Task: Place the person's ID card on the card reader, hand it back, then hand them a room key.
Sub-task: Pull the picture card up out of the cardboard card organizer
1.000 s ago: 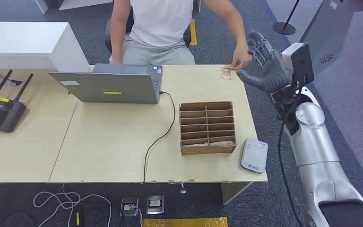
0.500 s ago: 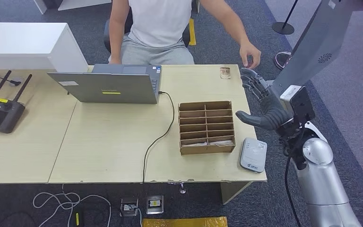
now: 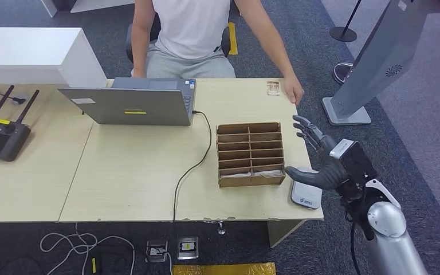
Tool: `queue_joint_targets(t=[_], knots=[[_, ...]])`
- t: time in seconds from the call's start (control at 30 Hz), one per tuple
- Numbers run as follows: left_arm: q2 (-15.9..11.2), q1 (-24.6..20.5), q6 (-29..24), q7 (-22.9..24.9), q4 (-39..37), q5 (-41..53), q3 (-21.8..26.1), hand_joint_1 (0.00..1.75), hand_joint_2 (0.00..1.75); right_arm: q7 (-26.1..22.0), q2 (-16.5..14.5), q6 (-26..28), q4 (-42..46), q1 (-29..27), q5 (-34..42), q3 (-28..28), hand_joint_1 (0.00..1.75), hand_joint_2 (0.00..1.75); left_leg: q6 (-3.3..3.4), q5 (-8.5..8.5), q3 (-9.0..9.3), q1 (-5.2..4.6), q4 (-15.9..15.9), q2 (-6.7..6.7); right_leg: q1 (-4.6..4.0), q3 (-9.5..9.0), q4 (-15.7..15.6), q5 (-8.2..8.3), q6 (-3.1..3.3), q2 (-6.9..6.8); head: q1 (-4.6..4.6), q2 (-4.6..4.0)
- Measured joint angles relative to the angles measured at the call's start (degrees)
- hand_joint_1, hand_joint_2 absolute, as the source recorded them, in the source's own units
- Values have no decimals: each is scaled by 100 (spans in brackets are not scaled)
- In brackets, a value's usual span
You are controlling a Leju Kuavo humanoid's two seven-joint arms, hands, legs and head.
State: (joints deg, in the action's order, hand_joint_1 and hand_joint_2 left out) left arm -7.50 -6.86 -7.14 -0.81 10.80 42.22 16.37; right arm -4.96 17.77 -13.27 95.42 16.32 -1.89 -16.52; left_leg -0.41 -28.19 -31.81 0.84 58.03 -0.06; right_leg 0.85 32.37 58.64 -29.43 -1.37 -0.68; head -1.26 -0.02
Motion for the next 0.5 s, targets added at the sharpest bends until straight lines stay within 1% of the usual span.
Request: queue_joint_targets(t=[0.1,0.17,0.33,0.4,0.5], knots=[[1,0,1,5,0,7,3,0,0,44,39,191,-5,-105,-719,-26,0,175,0,0,-1,0,0,0,0,0,0,0,0,-1,-1,0],[1,-1,-1,13,0,22,4,0,0,86,58,390,-7,-169,-1343,-61,0,175,0,0,-2,0,0,0,0,0,0,0,0,-1,-1,0],[4,-6,-2,22,0,50,10,0,0,197,116,1068,-11,-306,-3588,-289,0,175,0,0,-3,0,0,0,0,1,0,0,0,-1,0,0],[5,-7,-4,24,0,53,12,0,0,236,124,1272,-15,-353,-4294,-390,0,175,-1,-1,-3,0,-1,0,0,1,0,0,0,-1,0,0],[15,-10,-7,26,0,58,29,0,0,307,125,1494,-26,-423,-4862,-529,0,175,-1,-1,-3,0,-1,0,0,1,0,0,0,-1,0,0]])
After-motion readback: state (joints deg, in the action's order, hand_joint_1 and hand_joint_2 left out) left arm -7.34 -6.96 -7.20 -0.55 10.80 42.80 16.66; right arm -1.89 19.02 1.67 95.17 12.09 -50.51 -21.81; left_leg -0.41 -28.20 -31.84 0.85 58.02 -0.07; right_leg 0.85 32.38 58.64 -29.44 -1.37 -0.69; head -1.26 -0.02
